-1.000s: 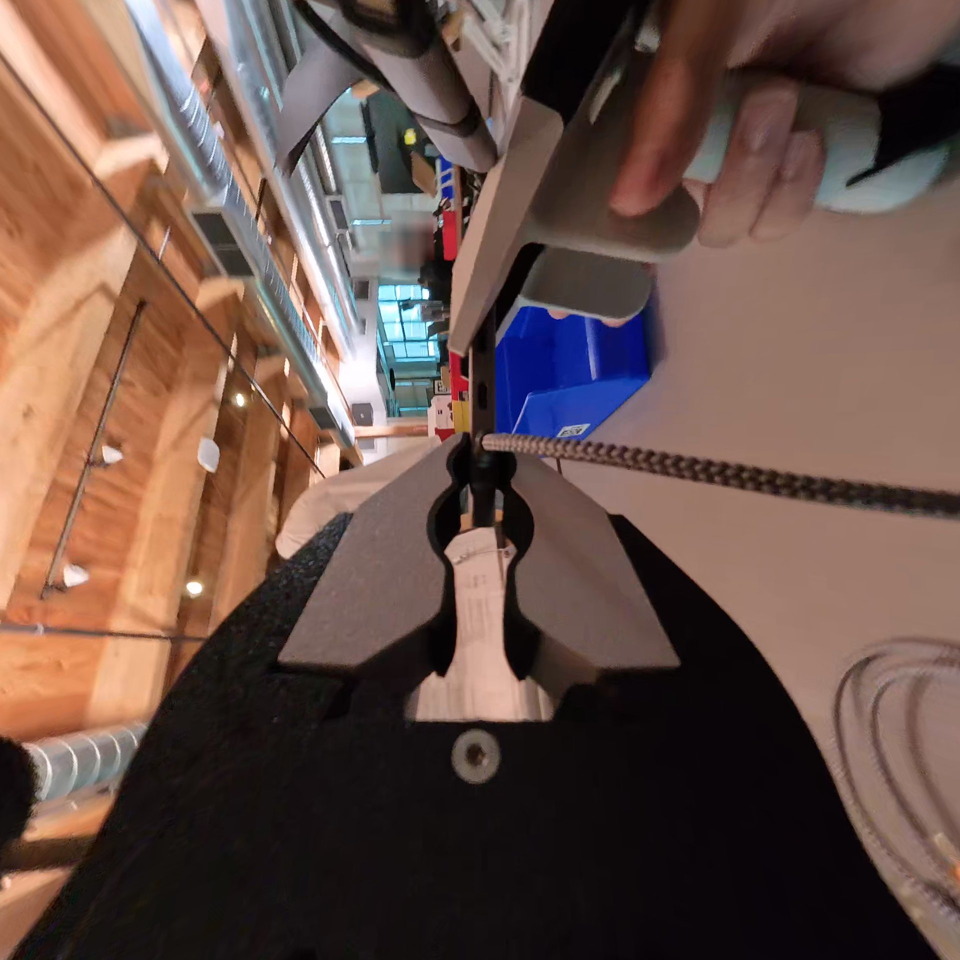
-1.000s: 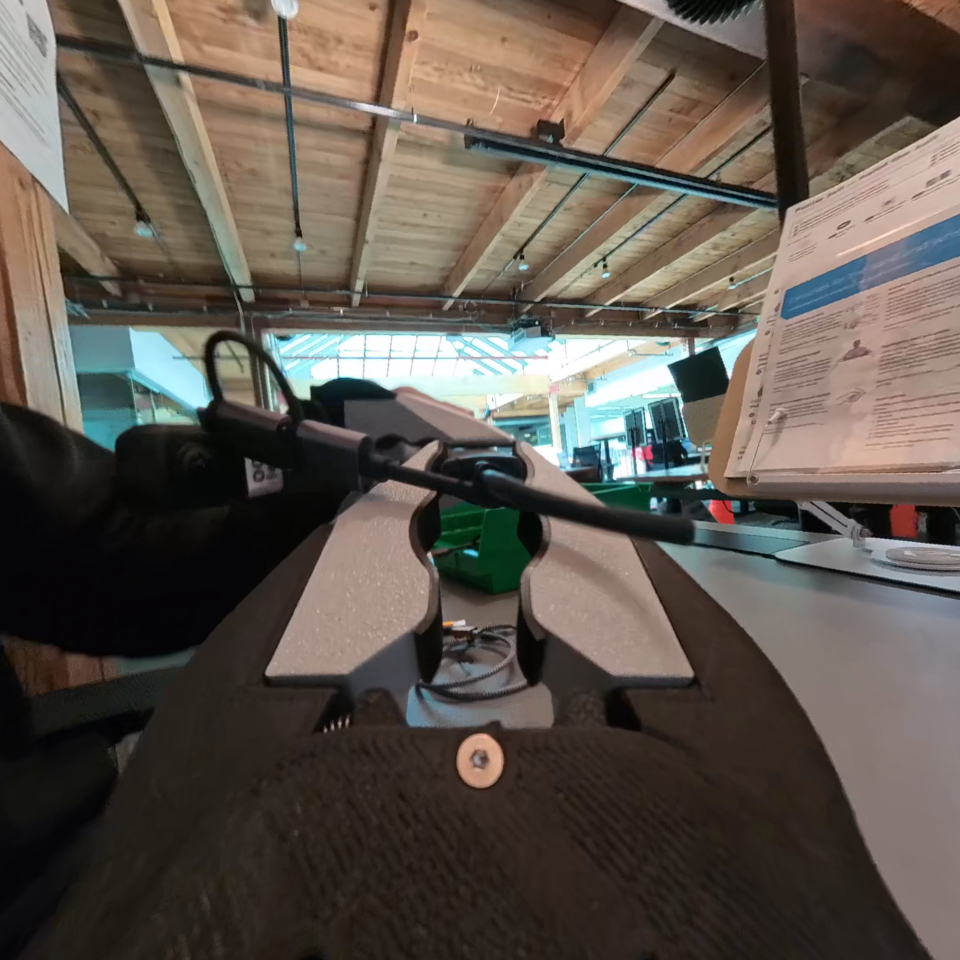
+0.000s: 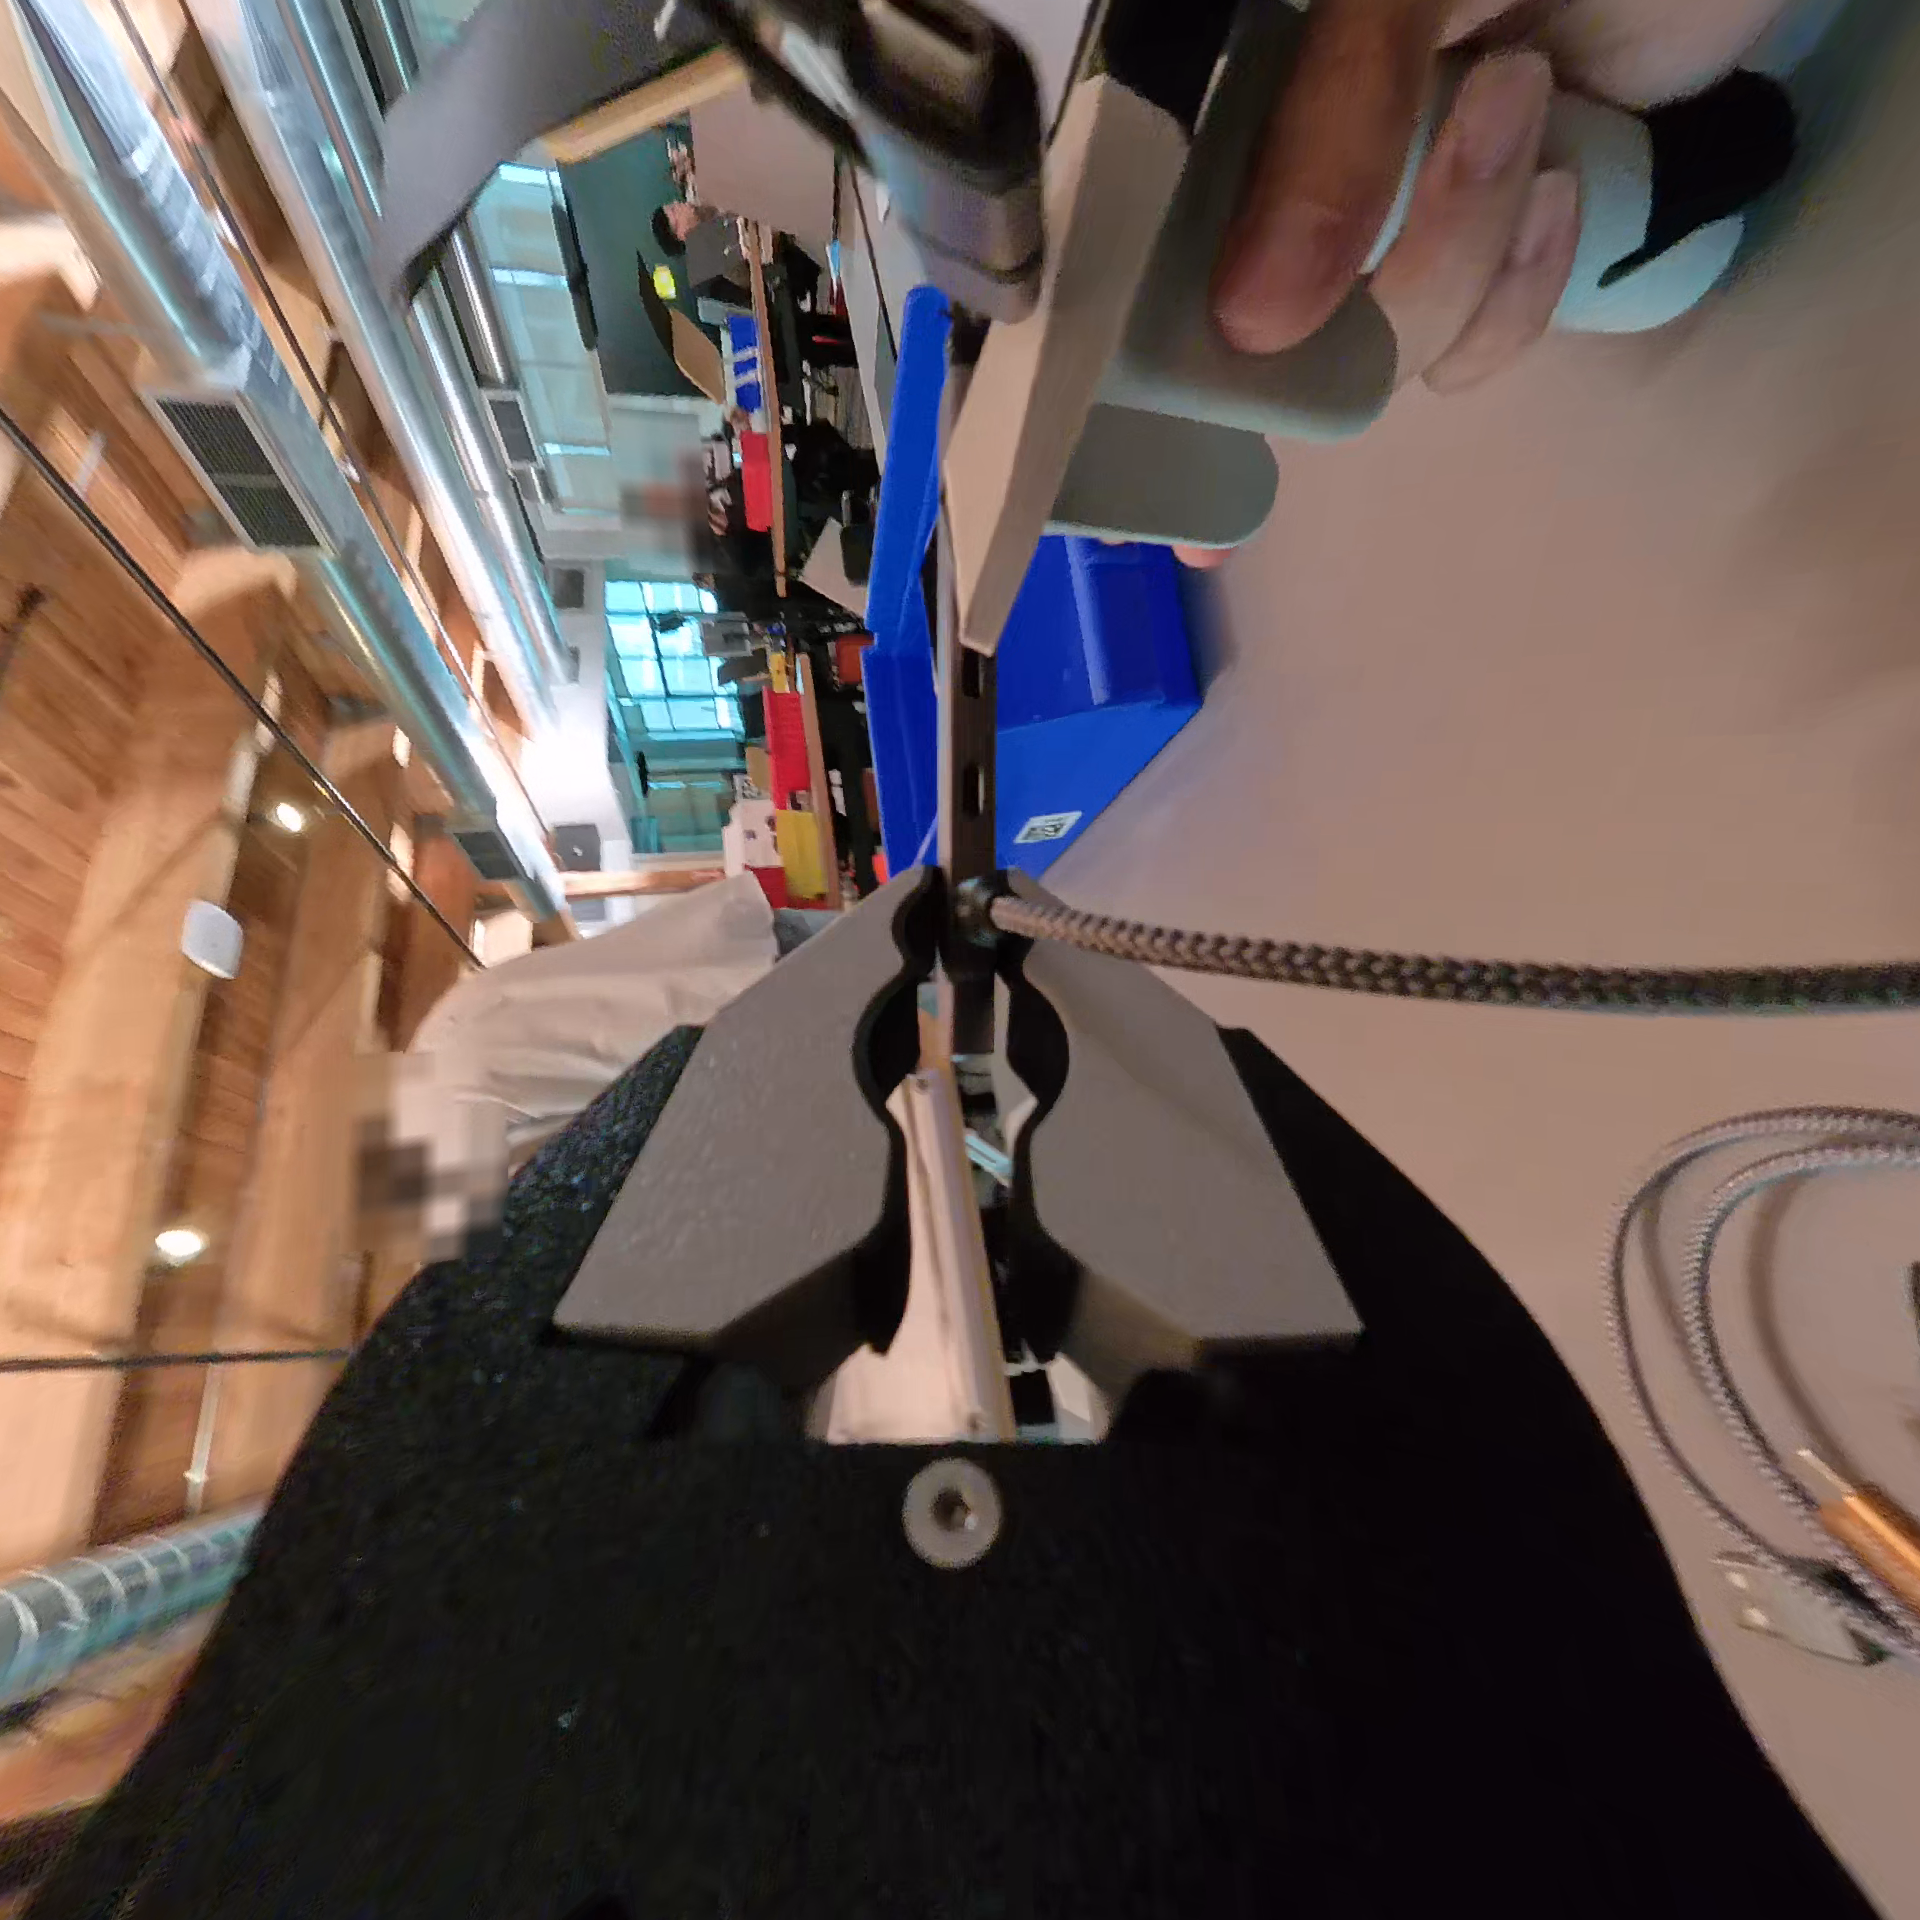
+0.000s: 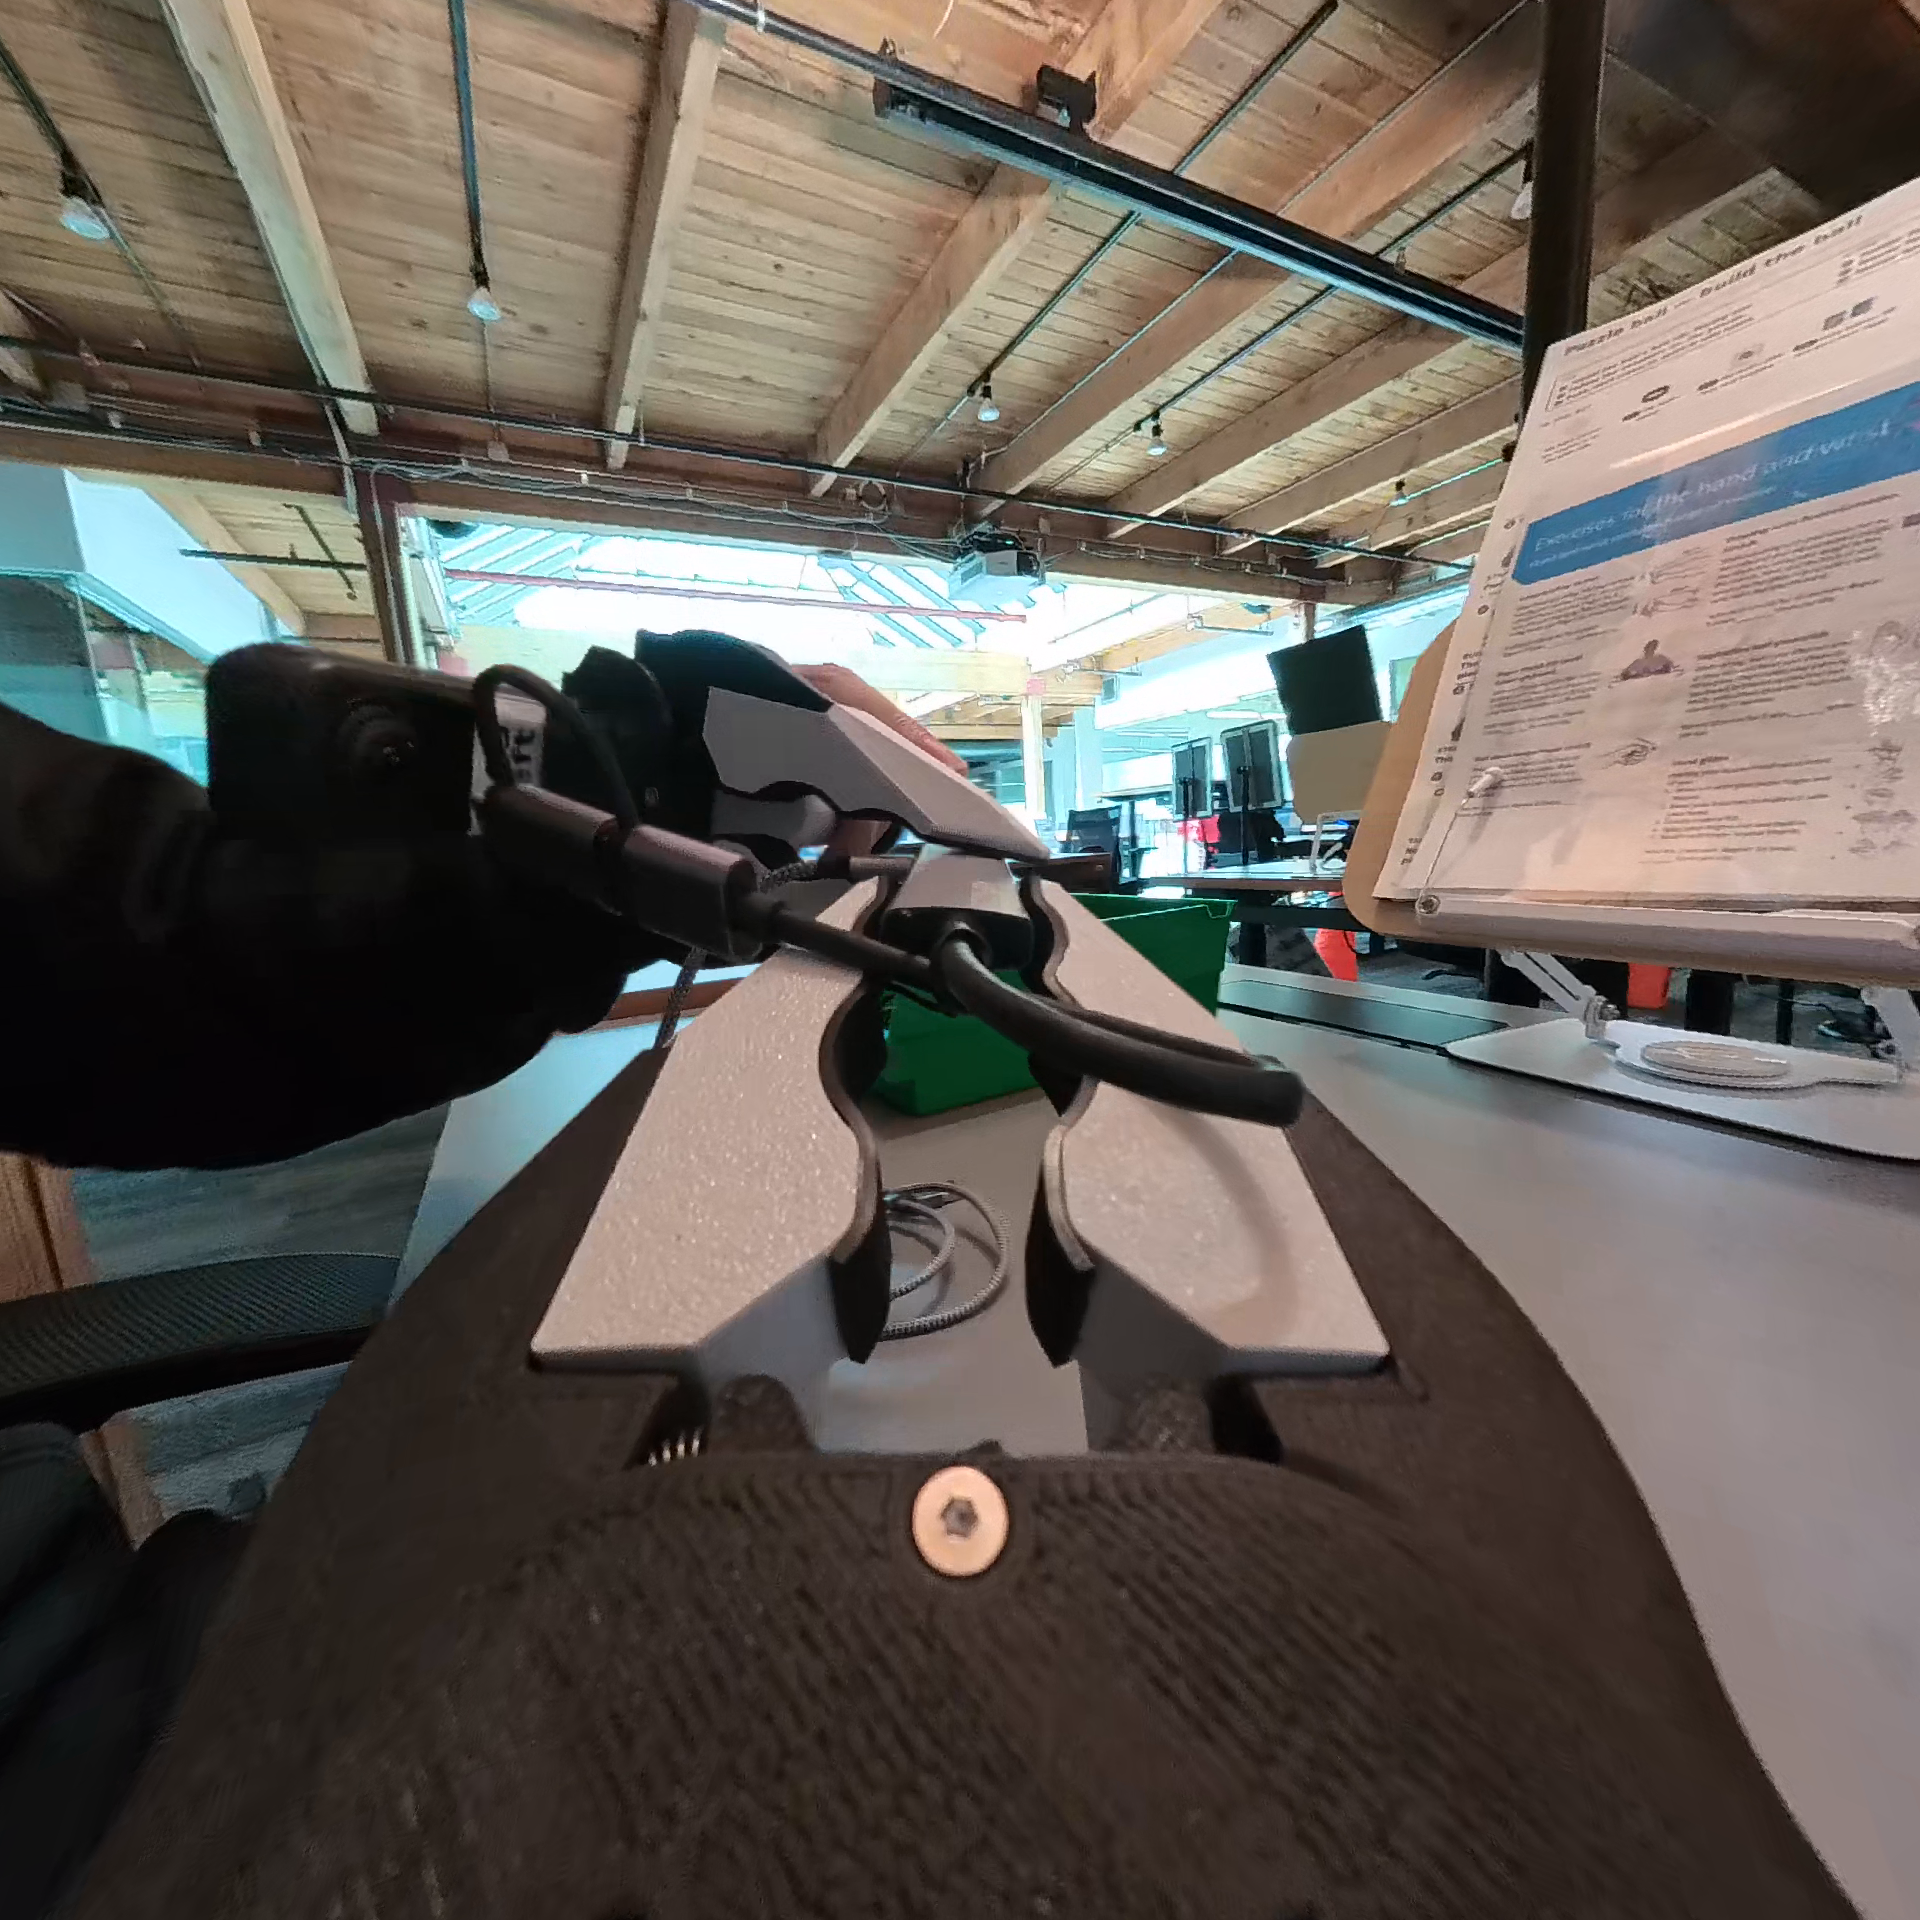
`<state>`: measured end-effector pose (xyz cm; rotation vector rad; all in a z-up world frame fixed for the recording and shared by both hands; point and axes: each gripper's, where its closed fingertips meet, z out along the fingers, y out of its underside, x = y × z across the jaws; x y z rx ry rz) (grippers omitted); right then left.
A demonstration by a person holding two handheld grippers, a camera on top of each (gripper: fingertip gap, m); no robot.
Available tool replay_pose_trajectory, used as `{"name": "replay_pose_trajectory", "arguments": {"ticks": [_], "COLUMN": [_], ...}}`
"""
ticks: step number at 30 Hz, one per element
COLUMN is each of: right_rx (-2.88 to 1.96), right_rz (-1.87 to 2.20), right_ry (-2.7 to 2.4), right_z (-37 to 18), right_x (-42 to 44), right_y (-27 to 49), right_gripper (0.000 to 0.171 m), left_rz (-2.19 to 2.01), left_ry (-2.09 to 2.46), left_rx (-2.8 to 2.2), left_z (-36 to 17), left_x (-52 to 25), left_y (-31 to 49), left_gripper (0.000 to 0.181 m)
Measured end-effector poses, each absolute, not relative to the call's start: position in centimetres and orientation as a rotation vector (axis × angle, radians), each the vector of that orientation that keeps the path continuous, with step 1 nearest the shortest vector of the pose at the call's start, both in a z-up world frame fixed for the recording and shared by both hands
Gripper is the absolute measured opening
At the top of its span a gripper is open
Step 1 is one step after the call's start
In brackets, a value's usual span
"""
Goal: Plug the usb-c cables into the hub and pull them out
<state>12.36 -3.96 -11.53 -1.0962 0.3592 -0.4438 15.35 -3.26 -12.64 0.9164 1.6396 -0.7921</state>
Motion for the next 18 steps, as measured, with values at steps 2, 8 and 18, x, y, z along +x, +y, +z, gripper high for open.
{"name": "replay_pose_trajectory", "arguments": {"ticks": [2, 8, 18], "right_rx": [-1.077, -0.985, -1.014], "right_rz": [-0.467, -0.564, -0.57], "right_ry": [0.385, 0.439, 0.442], "right_z": [-11.5, -10.8, -11.1], "right_x": [12.7, 13.2, 13.5], "right_y": [-4.7, -7.0, -6.6], "right_gripper": [0.022, 0.022, 0.022], "left_rz": [-0.813, -1.073, -0.88], "left_ry": [1.682, 2.031, 2.684], "left_rx": [0.792, 0.263, -0.351], "left_z": [-12.1, -10.1, -25.0], "left_x": [16.3, 17.1, 14.8], "left_y": [-2.8, 3.0, 12.5], "left_gripper": [0.019, 0.027, 0.029]}}
